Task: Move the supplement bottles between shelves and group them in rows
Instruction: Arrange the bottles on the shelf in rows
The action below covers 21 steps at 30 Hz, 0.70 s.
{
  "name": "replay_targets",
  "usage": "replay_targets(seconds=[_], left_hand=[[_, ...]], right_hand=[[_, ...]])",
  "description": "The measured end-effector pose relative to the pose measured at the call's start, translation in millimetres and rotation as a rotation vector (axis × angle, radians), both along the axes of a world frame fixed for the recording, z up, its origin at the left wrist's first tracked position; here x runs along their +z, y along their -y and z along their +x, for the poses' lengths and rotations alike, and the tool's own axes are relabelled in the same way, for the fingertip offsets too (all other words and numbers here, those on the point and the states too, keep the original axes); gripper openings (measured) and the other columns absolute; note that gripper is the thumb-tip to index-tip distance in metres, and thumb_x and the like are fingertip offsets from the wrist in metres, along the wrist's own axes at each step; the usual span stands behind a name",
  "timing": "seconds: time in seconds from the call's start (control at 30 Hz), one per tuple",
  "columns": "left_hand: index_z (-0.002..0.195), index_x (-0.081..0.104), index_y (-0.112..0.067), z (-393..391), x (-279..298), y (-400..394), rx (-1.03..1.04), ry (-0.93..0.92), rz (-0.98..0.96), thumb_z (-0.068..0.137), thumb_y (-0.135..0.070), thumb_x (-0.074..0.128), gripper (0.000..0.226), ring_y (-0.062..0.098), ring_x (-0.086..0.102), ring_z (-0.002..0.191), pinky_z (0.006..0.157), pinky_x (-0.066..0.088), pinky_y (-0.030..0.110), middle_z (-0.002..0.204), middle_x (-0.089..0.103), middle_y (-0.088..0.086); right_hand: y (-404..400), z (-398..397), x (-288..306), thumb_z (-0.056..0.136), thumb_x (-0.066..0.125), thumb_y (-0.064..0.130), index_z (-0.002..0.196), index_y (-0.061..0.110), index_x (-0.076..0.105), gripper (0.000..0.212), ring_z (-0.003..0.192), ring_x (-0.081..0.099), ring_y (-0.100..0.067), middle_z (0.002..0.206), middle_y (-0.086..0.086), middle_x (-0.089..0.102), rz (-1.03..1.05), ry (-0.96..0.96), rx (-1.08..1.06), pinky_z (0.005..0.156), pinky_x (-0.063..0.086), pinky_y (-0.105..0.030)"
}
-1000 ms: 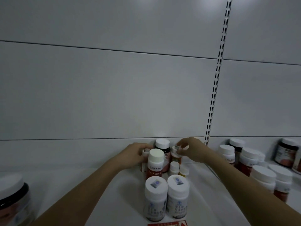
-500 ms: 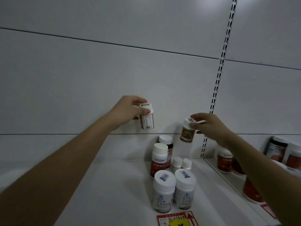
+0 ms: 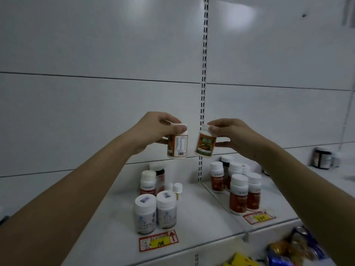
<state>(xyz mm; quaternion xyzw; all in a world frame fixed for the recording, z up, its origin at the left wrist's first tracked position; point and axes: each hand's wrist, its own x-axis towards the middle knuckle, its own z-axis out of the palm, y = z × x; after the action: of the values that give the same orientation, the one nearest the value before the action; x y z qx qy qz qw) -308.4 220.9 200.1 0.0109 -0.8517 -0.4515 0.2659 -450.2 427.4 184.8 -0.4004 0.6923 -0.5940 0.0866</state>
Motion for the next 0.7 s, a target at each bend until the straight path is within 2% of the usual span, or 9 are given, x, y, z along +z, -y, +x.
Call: replay_targets(seconds=[0.07,0.13,0.23,0.4,0.53,0.63,0.7], left_hand=[[0.102,0.068,-0.02,-3.8,-2.8,-32.9,-0.008,-0.004,0.027,0.079,-0.035,0.075,0.028,0.01,0.071,0.085,0.064,0.057,0.021,0.091,0.075,-0.004],[0.099,0.068,-0.02,-9.1,-8.1,-69.8,-0.004,-0.013,0.062,0.078,-0.036,0.077,0.028,0.01,0.072,0.084,0.069,0.059,0.027,0.089,0.076,-0.004],[0.098,0.069,-0.02,-21.2,-18.1,-132.6,-0.018,0.002,0.091,0.076,-0.038,0.079,0.031,0.009,0.071,0.082,0.07,0.059,0.027,0.087,0.076,-0.005],[0.101,0.068,-0.024,-48.7,-21.0,-230.8,-0.071,0.02,0.061,0.072,-0.038,0.082,0.035,0.009,0.071,0.089,0.078,0.059,0.031,0.095,0.075,-0.005],[0.101,0.07,-0.024,-76.0,-21.7,-294.0,-0.097,0.009,0.066,0.071,-0.037,0.083,0.035,0.01,0.072,0.087,0.074,0.06,0.03,0.094,0.075,-0.006],[0.104,0.069,-0.023,-101.4,-31.0,-330.3,-0.086,0.021,0.064,0.072,-0.04,0.082,0.039,0.012,0.07,0.09,0.073,0.059,0.029,0.1,0.074,-0.003],[0.104,0.068,-0.023,-119.5,-39.3,-347.3,-0.068,0.043,0.045,0.072,-0.039,0.082,0.039,0.012,0.068,0.092,0.076,0.059,0.03,0.105,0.071,-0.002]], right_hand=[[-37.0,0.6,4.0,0.096,0.059,0.019,0.115,0.016,0.064,0.02,0.105,0.065,-0.018,0.115,-0.005,0.067,-0.003,-0.035,-0.016,0.08,0.057,-0.029],[-76.7,-0.1,7.1,0.097,0.058,0.02,0.114,0.02,0.065,0.019,0.107,0.065,-0.017,0.116,-0.003,0.067,-0.013,-0.06,-0.031,0.082,0.056,-0.03],[-140.7,-1.6,8.4,0.098,0.057,0.02,0.113,0.022,0.066,0.018,0.107,0.065,-0.017,0.116,-0.002,0.068,-0.021,-0.068,-0.064,0.083,0.057,-0.031],[-242.0,-5.7,7.8,0.098,0.055,0.018,0.11,0.026,0.065,0.017,0.105,0.064,-0.016,0.117,0.0,0.065,0.026,-0.081,-0.136,0.073,0.056,-0.024],[-308.6,-16.2,3.1,0.101,0.051,0.016,0.113,0.024,0.064,0.02,0.105,0.063,-0.016,0.116,0.001,0.065,0.078,-0.102,-0.205,0.074,0.055,-0.023],[-348.3,-28.4,-8.2,0.101,0.05,0.015,0.116,0.021,0.064,0.021,0.101,0.063,-0.013,0.112,0.003,0.066,0.113,-0.119,-0.268,0.069,0.054,-0.019],[-367.4,-39.4,-19.0,0.101,0.05,0.014,0.119,0.017,0.063,0.022,0.103,0.063,-0.016,0.114,0.001,0.065,0.138,-0.132,-0.314,0.076,0.056,-0.025]])
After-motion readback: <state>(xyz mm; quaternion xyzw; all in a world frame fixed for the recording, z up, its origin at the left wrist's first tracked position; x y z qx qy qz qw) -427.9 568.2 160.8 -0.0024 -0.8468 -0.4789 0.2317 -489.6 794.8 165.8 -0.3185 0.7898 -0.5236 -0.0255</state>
